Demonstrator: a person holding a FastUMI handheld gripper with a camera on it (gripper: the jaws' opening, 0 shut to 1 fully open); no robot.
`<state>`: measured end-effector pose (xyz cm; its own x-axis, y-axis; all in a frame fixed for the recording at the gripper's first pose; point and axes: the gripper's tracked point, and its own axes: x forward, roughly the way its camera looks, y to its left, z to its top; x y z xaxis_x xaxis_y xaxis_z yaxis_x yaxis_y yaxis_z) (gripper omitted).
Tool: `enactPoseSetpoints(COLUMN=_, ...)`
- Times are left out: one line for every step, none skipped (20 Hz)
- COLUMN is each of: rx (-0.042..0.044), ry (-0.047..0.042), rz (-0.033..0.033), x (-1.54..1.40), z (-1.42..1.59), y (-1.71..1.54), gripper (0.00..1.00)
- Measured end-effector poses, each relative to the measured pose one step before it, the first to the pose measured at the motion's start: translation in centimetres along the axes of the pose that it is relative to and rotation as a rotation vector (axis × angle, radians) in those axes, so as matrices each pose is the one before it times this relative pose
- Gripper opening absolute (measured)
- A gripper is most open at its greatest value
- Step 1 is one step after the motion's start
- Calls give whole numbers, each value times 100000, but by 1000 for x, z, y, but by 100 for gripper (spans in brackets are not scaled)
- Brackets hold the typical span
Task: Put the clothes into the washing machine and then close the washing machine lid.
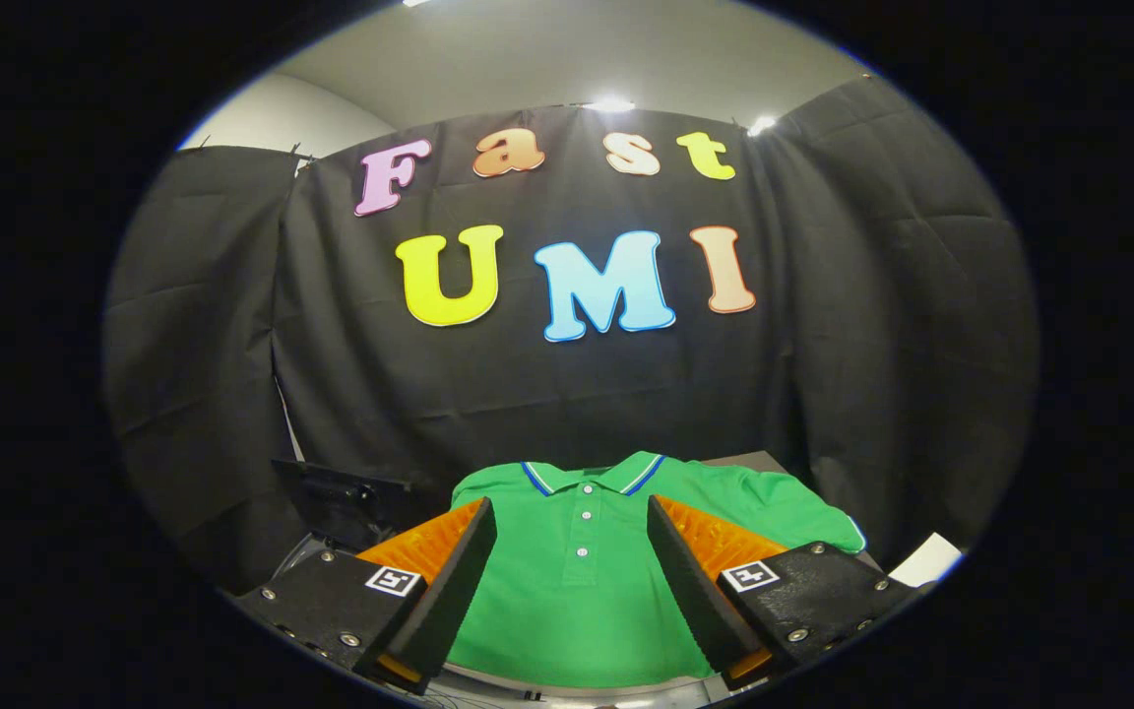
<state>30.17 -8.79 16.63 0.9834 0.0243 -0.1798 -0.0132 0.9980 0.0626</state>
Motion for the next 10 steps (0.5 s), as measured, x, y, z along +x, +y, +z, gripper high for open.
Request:
enactPoseSetpoints(rx=486, ry=2995, rz=713, x=706, z=-86, y=149, gripper=96)
enactPoseSetpoints(rx=600, ry=2093, rz=-99, x=1029, z=-39, y=-47, gripper=95)
enactPoseSetpoints(rx=492, ry=2412, rz=71, x=721, z=10, y=-24, gripper=95)
enactPoseSetpoints(rx=629, ry=2584, rz=-15, x=748, z=-198, y=125, gripper=95)
enactPoseSetpoints(rx=172, ry=2887, rz=47, x=777, z=-330, y=136, gripper=95)
enactPoseSetpoints(rx=-648, ry=3555, rz=-305, x=754, z=-371, y=-65, gripper=96)
enactPoseSetpoints(rx=-836, ry=3470, rz=-311, x=693, z=-403, y=-113, gripper=95)
enactPoseSetpoints(rx=-843, ry=3105, rz=-293, x=707, z=-433, y=-152, gripper=95)
enactPoseSetpoints(rx=-682, ry=1981, rz=-313, x=525, z=-77, y=-265, gripper=96)
enactPoseSetpoints(rx=-737, ry=625, rz=-1036, x=649, z=23, y=-221, gripper=96)
